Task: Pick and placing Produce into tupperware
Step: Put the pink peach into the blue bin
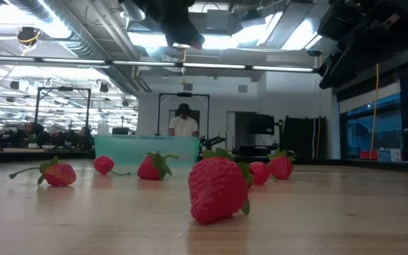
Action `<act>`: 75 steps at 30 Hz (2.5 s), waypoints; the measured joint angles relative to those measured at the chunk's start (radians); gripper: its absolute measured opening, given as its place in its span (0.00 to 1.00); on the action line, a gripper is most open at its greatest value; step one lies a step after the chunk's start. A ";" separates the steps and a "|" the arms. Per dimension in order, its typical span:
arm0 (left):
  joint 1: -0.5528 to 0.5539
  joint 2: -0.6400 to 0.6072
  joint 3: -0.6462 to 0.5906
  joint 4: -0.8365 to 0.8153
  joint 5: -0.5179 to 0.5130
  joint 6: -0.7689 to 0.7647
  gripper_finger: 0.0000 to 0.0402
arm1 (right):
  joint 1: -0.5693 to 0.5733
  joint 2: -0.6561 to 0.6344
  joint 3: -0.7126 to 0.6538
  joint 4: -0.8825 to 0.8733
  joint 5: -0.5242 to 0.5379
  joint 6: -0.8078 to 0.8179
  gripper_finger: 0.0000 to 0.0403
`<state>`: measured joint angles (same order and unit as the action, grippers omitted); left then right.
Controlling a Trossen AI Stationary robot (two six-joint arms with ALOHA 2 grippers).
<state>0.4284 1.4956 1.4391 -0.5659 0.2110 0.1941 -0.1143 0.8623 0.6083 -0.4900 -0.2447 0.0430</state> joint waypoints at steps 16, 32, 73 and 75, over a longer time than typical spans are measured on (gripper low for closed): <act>0.290 0.003 -0.046 -0.231 0.118 0.025 0.26 | 0.000 0.000 0.000 0.000 0.000 -0.001 0.41; 0.347 0.004 -0.300 0.058 0.120 -0.148 0.27 | 0.000 0.000 0.000 0.000 0.000 -0.002 0.41; 0.331 0.548 0.003 -0.049 -0.231 -0.450 0.26 | 0.000 0.000 0.000 0.016 0.001 -0.076 0.41; 0.329 0.548 0.003 -0.037 -0.229 -0.449 0.26 | 0.000 0.000 0.000 0.016 0.001 -0.076 0.41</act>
<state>0.7578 2.0434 1.4422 -0.6030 -0.0179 -0.2550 -0.1143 0.8623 0.6083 -0.4736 -0.2442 -0.0326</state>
